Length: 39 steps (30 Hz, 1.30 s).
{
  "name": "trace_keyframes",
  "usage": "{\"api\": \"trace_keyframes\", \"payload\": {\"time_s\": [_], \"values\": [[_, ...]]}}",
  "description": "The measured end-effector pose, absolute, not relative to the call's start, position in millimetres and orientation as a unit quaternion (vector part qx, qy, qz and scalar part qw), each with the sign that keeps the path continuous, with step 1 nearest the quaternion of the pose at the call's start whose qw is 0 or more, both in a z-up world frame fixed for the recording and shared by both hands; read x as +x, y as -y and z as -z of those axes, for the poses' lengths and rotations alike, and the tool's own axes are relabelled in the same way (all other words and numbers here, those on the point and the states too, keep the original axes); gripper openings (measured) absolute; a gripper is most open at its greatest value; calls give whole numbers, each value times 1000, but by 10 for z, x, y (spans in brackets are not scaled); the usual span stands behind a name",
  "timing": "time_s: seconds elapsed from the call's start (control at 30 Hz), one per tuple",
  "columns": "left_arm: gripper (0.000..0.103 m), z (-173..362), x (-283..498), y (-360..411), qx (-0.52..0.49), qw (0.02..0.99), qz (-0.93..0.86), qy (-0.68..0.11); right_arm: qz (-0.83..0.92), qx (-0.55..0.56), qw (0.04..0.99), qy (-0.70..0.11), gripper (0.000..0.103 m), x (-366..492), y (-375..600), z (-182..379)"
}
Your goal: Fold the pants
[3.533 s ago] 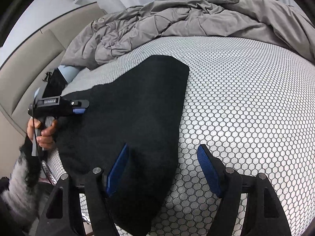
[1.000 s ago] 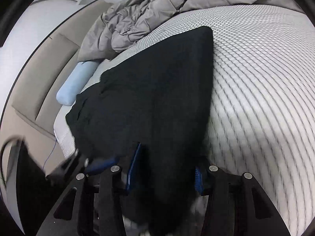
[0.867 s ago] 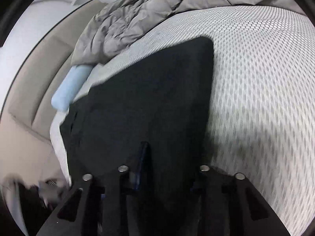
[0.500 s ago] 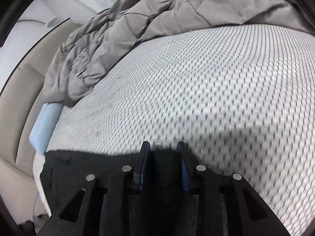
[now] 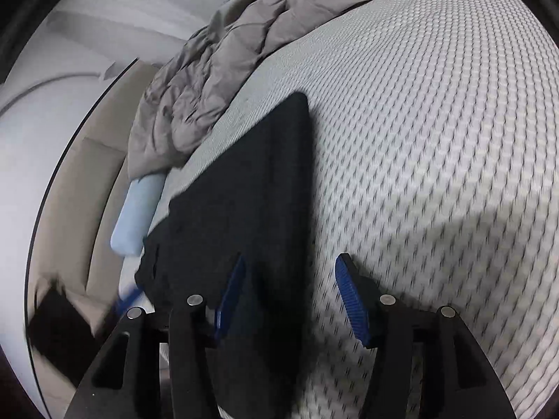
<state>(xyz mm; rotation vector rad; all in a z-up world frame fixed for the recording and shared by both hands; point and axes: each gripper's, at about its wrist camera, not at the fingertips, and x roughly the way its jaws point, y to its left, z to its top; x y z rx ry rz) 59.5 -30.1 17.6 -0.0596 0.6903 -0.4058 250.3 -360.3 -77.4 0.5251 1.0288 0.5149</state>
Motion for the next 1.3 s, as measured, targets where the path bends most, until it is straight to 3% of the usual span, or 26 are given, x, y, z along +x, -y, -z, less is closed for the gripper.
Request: {"api": "trace_keyframes", "payload": {"time_s": [0.07, 0.17, 0.23, 0.3, 0.4, 0.6, 0.83, 0.93, 1.03, 1.3], "values": [[93, -119, 695, 124, -41, 922, 169, -345, -252, 229, 810, -478, 35, 2430, 3513, 799], [93, -22, 873, -38, -61, 919, 144, -361, -263, 202, 816, -473, 16, 2477, 3370, 816], [93, 27, 971, -68, -68, 917, 138, -367, -259, 195, 829, -457, 15, 2544, 3367, 716], [93, 117, 1027, -59, -61, 918, 133, -370, -235, 168, 848, -445, 15, 2595, 3368, 627], [93, 136, 1094, 74, -28, 920, 137, -367, -188, 112, 862, -457, 24, 2564, 3307, 599], [93, 190, 1064, 600, 64, 903, 208, -371, -211, 47, 902, -373, 29, 2096, 3111, 243], [93, 454, 1205, 632, 71, 886, 207, -409, -226, -20, 887, -401, 30, 2116, 2530, 469], [93, 437, 1128, 499, 51, 888, 206, -408, -208, -24, 894, -397, 31, 2033, 2642, 460], [93, 422, 1125, 397, 38, 889, 201, -409, -200, -24, 898, -391, 40, 1888, 2834, 421], [93, 365, 1054, 432, 39, 893, 188, -407, -189, 2, 900, -393, 44, 1361, 3122, 532]]}}
